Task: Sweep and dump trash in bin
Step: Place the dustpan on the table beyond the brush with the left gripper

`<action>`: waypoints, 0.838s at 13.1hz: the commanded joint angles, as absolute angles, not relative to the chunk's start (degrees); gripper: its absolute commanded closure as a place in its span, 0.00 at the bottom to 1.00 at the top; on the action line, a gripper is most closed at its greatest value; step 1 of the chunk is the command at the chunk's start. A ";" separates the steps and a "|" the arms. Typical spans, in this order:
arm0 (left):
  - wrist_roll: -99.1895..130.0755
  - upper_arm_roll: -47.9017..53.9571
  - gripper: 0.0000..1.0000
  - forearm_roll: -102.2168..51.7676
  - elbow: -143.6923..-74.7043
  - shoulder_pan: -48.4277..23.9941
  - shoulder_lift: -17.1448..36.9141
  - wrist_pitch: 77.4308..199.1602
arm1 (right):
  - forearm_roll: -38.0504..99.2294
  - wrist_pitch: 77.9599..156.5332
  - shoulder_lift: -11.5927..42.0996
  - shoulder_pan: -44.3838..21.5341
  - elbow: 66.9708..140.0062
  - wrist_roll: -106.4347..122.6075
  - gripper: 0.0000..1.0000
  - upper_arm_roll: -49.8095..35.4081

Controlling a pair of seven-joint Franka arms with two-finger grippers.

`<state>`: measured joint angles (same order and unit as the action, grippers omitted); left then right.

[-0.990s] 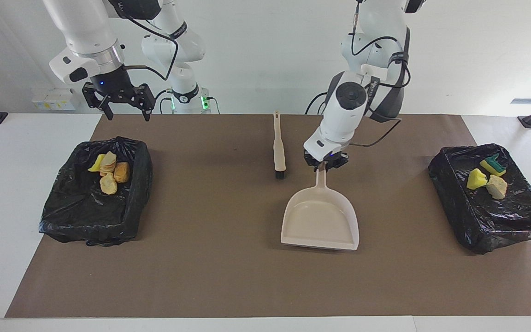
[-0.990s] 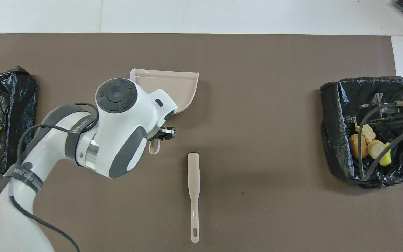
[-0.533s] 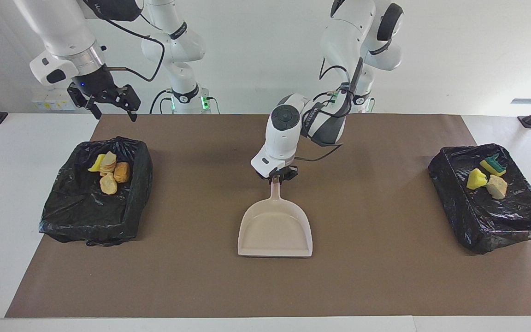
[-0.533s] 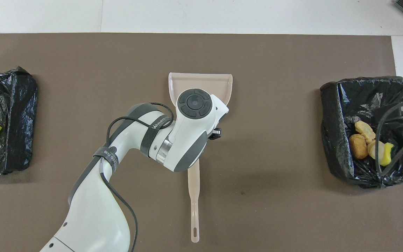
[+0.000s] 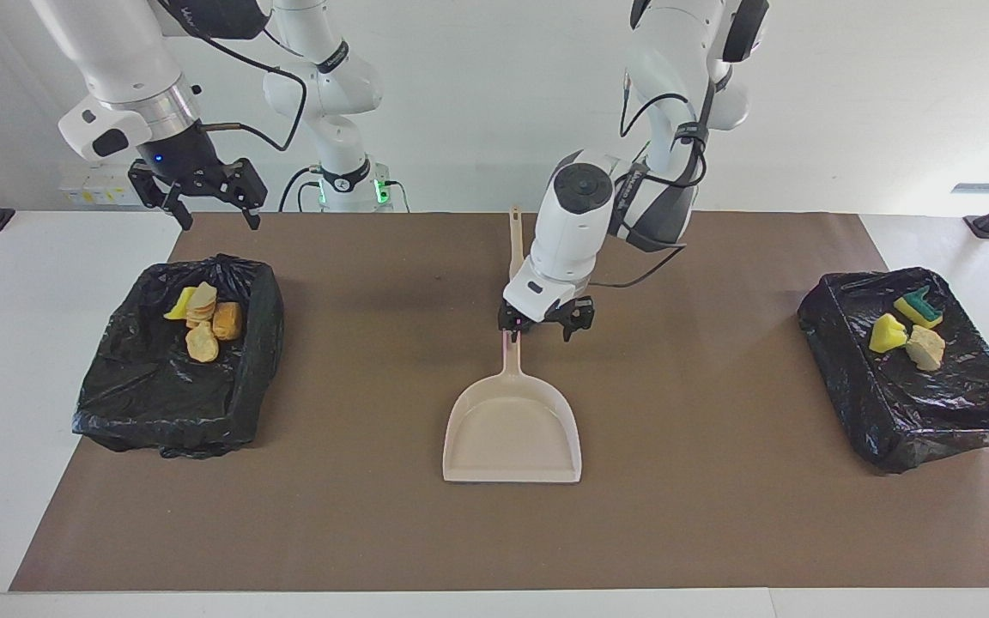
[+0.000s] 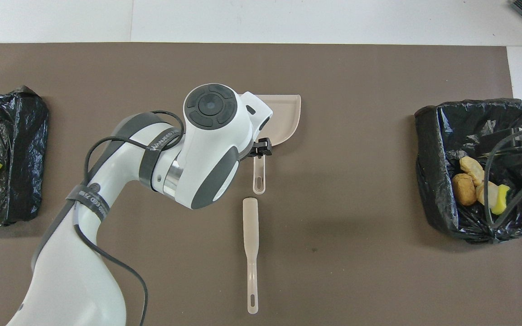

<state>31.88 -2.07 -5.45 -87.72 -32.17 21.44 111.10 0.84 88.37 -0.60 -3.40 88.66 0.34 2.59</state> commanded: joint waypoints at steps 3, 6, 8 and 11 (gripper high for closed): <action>22.44 -1.76 0.00 -5.54 -89.56 -23.14 15.92 106.27 | 1.93 88.60 -1.05 -2.37 89.12 1.14 0.00 2.20; 15.75 -1.93 0.00 -5.28 -89.65 -17.94 13.46 103.20 | 1.93 88.59 -1.05 -2.37 89.12 1.05 0.00 2.20; 7.07 -1.93 0.00 -5.27 -89.91 -13.73 11.53 100.04 | 1.93 88.51 -1.05 -2.37 89.12 1.05 0.00 2.28; -5.15 -2.02 0.00 -5.10 -90.96 -8.10 7.31 93.80 | 1.93 88.51 -1.05 -2.37 89.12 1.05 0.00 2.20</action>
<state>1.15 -2.54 -5.39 -87.86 -11.06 11.60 96.60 0.92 88.37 -0.60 -3.14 88.66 0.34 2.48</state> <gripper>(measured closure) 0.000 0.000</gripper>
